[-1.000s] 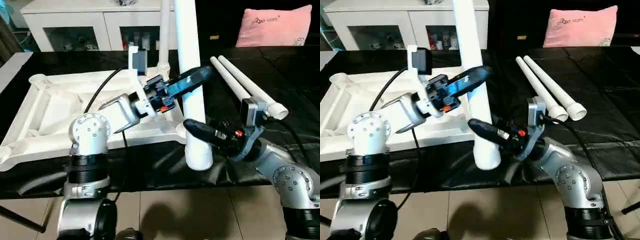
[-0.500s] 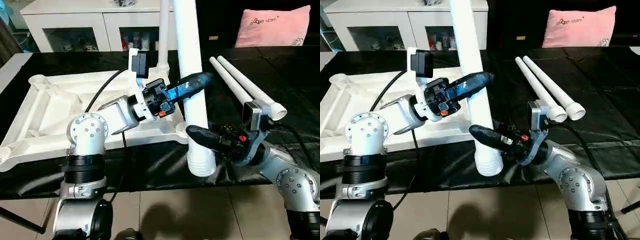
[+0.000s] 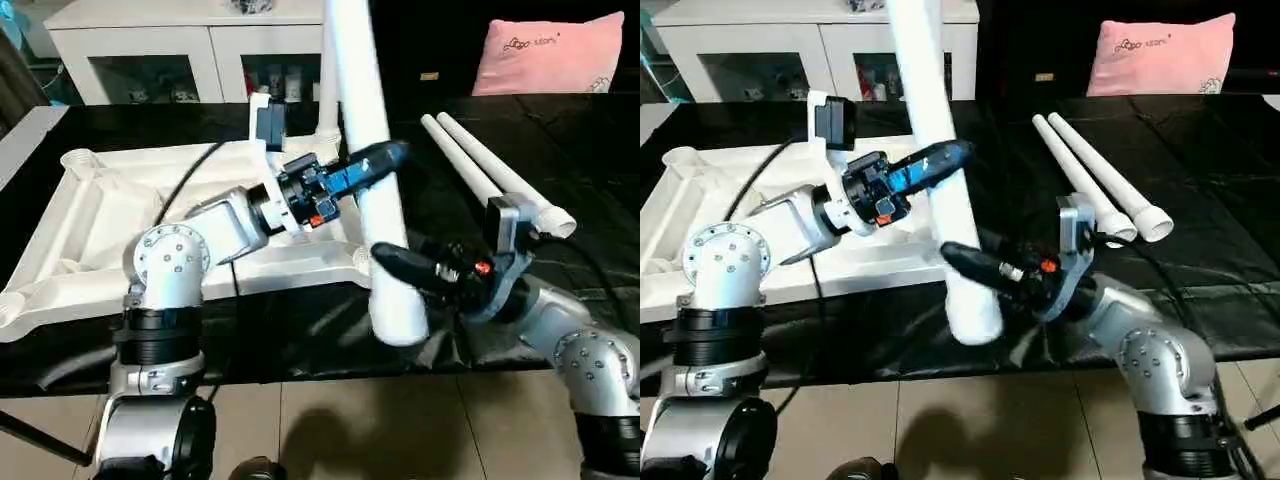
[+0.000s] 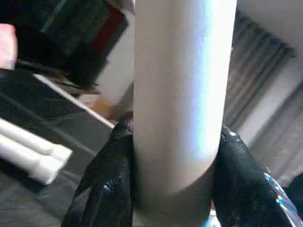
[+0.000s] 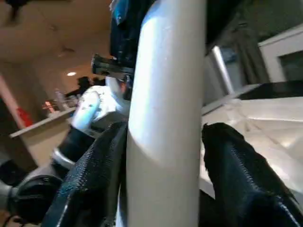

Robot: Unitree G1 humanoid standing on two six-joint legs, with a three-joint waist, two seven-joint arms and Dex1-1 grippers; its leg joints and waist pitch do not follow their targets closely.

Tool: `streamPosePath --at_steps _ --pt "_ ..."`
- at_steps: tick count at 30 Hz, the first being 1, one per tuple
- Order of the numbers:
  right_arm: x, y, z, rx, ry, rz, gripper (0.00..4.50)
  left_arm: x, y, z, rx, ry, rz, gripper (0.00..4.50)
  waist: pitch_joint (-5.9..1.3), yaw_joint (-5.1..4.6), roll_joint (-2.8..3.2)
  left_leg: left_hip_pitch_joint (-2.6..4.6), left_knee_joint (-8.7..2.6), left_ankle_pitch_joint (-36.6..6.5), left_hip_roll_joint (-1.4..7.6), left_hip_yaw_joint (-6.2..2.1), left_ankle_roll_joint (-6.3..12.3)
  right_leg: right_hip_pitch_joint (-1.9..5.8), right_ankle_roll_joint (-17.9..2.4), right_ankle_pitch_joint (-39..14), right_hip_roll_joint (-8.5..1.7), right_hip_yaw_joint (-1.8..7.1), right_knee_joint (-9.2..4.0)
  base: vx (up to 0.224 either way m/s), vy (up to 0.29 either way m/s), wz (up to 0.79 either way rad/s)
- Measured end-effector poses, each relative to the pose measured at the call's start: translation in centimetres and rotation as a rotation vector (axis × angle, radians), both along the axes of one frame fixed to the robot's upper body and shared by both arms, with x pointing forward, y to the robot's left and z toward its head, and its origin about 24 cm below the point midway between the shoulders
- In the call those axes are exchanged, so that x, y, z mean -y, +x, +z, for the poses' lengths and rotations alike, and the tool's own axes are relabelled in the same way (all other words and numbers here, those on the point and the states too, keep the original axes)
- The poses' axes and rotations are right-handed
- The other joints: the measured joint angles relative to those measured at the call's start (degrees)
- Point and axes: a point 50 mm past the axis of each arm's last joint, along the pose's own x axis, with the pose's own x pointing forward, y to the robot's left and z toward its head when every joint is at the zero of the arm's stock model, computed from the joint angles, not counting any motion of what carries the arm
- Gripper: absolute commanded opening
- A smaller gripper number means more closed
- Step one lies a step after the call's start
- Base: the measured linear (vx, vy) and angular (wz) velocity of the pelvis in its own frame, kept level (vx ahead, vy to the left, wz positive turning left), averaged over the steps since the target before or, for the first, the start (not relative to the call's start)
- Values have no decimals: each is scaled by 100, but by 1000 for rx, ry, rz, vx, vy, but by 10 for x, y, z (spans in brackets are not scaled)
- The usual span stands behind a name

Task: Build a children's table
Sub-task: Insert table leg to table base

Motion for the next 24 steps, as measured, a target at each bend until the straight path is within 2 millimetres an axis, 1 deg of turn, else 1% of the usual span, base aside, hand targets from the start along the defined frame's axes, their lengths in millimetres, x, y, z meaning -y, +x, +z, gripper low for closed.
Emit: streamPosePath --at_steps 2,3,4,7,8,10,12,14,15,17,18,21,24 --pt "2 4 0 7 -24 -46 305 -1 5 -1 32 85 83 184 0 -1 0 0 0 0 0 -3 0 1 1 1 0 -1 0 0 0 0" --pt "4 6 0 9 -28 -69 321 -3 8 -2 43 124 121 184 -1 -6 3 0 0 1 0 -2 -1 0 3 2 0 0 -1 0 0 0" --pt "5 7 1 15 -32 -83 321 -3 9 -2 52 142 142 184 -1 -4 3 0 0 0 0 -2 -1 1 3 2 0 0 -1 0 0 0" --pt "7 16 4 42 -114 -183 352 -5 14 -4 102 273 244 184 -1 -12 2 0 0 3 0 -2 -5 -1 3 2 0 0 1 0 0 0" --pt "8 18 6 54 -138 -208 352 -5 14 -5 114 298 262 184 -1 -15 2 0 0 3 0 -2 -5 -1 3 2 0 0 1 0 0 0" --pt "10 21 6 63 -183 -255 373 -3 15 -4 142 336 297 184 -1 -5 2 -1 0 3 0 -2 -5 -1 4 2 0 0 1 0 0 0" --pt "8 22 4 60 -219 -263 389 -1 17 -2 170 366 335 184 0 -7 -1 -3 0 3 0 -2 -5 -2 4 2 0 0 0 0 0 0" --pt "3 23 2 55 -260 -262 394 1 18 0 200 398 366 184 0 -10 0 -3 0 3 0 -1 -5 -3 4 2 0 1 0 0 0 0" --pt "-1 25 1 58 -293 -266 419 3 18 1 222 413 376 184 0 -13 0 -3 0 3 0 0 -5 -4 4 2 0 1 1 0 0 0" --pt "-5 27 2 55 -320 -263 419 7 18 2 249 430 384 184 0 -17 -1 -2 0 3 0 0 -5 -4 4 2 0 1 3 0 0 0" --pt "-7 27 2 46 -321 -249 431 9 18 3 264 437 387 184 0 -16 0 -2 0 3 0 0 -5 -5 4 2 0 1 5 0 0 0" --pt "-12 28 2 47 -326 -235 431 11 18 5 287 450 400 184 0 -18 0 -2 1 3 0 0 -5 -7 4 2 0 2 7 0 0 0" --pt "-17 32 -3 38 -363 -228 431 15 18 5 309 471 403 184 0 -20 -1 -3 2 3 0 0 -5 -7 4 2 0 2 8 0 0 0"
